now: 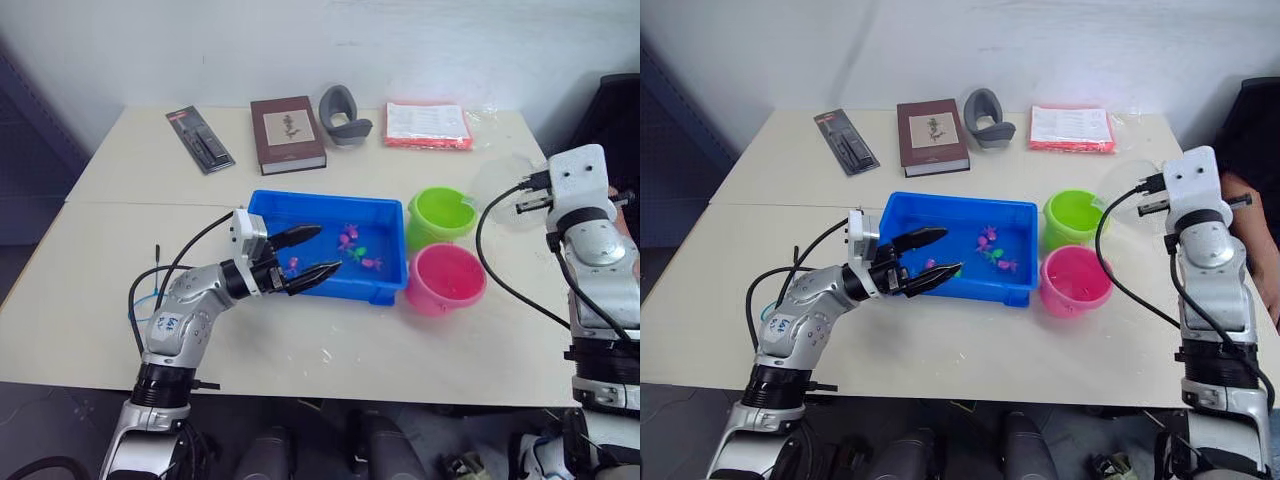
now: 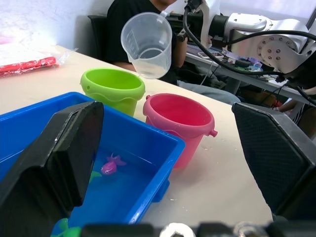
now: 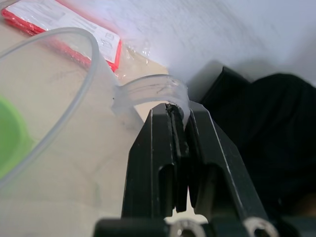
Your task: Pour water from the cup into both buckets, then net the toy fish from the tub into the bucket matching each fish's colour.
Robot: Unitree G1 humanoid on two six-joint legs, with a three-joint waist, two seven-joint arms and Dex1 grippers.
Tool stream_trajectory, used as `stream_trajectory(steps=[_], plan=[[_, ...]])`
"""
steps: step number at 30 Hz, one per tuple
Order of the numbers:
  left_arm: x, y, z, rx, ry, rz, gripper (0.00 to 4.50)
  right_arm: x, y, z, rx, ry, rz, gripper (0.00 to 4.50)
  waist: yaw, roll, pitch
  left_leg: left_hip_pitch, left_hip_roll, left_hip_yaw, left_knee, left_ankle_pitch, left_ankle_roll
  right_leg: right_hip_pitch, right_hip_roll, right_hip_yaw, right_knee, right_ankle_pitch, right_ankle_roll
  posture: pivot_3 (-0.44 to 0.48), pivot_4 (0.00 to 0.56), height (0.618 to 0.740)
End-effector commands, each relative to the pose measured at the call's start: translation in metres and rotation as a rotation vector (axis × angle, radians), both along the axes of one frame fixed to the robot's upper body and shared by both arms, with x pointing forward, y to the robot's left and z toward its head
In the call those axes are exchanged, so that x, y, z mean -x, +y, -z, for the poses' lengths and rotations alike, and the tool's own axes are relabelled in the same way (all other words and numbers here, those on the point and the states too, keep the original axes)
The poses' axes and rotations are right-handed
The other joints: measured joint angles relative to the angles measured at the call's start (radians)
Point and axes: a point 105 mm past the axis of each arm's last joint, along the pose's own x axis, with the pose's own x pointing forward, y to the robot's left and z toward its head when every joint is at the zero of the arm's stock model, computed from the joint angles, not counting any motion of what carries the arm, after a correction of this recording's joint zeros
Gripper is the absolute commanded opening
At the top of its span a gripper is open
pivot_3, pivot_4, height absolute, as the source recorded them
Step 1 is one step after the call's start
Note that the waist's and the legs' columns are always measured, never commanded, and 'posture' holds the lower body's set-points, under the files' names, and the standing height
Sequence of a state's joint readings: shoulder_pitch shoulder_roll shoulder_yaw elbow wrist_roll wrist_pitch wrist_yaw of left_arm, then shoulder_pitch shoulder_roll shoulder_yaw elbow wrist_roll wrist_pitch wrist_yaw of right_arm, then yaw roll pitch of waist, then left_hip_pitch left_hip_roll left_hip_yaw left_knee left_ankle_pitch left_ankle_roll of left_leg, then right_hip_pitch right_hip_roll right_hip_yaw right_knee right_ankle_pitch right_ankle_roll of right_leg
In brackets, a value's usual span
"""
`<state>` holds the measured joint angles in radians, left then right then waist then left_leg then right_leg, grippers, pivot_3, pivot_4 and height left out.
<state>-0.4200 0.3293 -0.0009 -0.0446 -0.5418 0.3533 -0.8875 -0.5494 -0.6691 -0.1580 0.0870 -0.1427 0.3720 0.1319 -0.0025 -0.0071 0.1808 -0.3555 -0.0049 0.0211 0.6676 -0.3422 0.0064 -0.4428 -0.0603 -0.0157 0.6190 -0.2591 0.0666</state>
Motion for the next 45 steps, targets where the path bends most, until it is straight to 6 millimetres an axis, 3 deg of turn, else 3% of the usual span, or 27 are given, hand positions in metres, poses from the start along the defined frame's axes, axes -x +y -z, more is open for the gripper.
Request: stream_trajectory(steps=[1, 15, 28, 35, 40, 45], plan=[[0.004, 0.001, -0.004, -0.011, -0.033, 0.008, 4.50, 0.001, 0.008, -0.030, 0.212, -0.092, -0.004, 0.04, 0.000, 0.000, 0.000, -0.001, 0.000, 0.001, 0.000, 0.000, 0.000, -0.001, 0.000, 0.000, 0.001, 0.000, 0.000, 0.000, 0.150, 0.740], [-0.004, 0.000, -0.003, -0.017, -0.073, -0.059, 4.50, -0.007, 0.026, -0.036, 0.619, -0.117, -0.024, 0.04, -0.001, 0.000, 0.000, 0.000, 0.000, 0.002, 0.000, 0.001, 0.001, -0.001, 0.000, 0.002, 0.000, 0.000, 0.000, 0.000, 0.150, 0.740], [-0.006, -0.006, -0.008, -0.005, -0.096, -0.033, 4.50, -0.007, 0.043, -0.040, 0.707, -0.250, -0.039, 0.04, -0.001, 0.000, 0.000, 0.000, -0.001, 0.003, 0.000, 0.001, 0.000, -0.001, 0.000, 0.002, 0.000, 0.000, 0.000, 0.000, 0.150, 0.740], [-0.007, -0.006, -0.008, -0.006, -0.104, -0.036, 4.50, -0.007, 0.034, -0.035, 0.531, -0.202, -0.052, 0.04, -0.001, 0.000, 0.000, 0.000, 0.000, 0.003, 0.000, 0.001, 0.000, -0.001, 0.000, 0.003, 0.001, 0.000, 0.001, 0.000, 0.150, 0.740], [-0.006, -0.004, -0.009, -0.009, -0.103, -0.030, 4.50, 0.003, 0.023, -0.032, 0.180, -0.215, -0.069, 0.04, 0.001, 0.000, 0.000, 0.000, 0.000, 0.003, 0.000, 0.001, 0.000, -0.001, 0.000, 0.003, 0.001, 0.001, 0.001, 0.000, 0.150, 0.740], [-0.005, -0.002, -0.009, -0.015, -0.104, -0.020, 4.50, 0.029, -0.017, -0.018, -0.329, -0.252, 0.020, 0.04, 0.003, 0.000, 0.000, 0.000, 0.000, 0.003, 0.000, 0.001, 0.001, -0.001, 0.000, 0.002, 0.001, 0.001, 0.001, 0.000, 0.150, 0.740]])
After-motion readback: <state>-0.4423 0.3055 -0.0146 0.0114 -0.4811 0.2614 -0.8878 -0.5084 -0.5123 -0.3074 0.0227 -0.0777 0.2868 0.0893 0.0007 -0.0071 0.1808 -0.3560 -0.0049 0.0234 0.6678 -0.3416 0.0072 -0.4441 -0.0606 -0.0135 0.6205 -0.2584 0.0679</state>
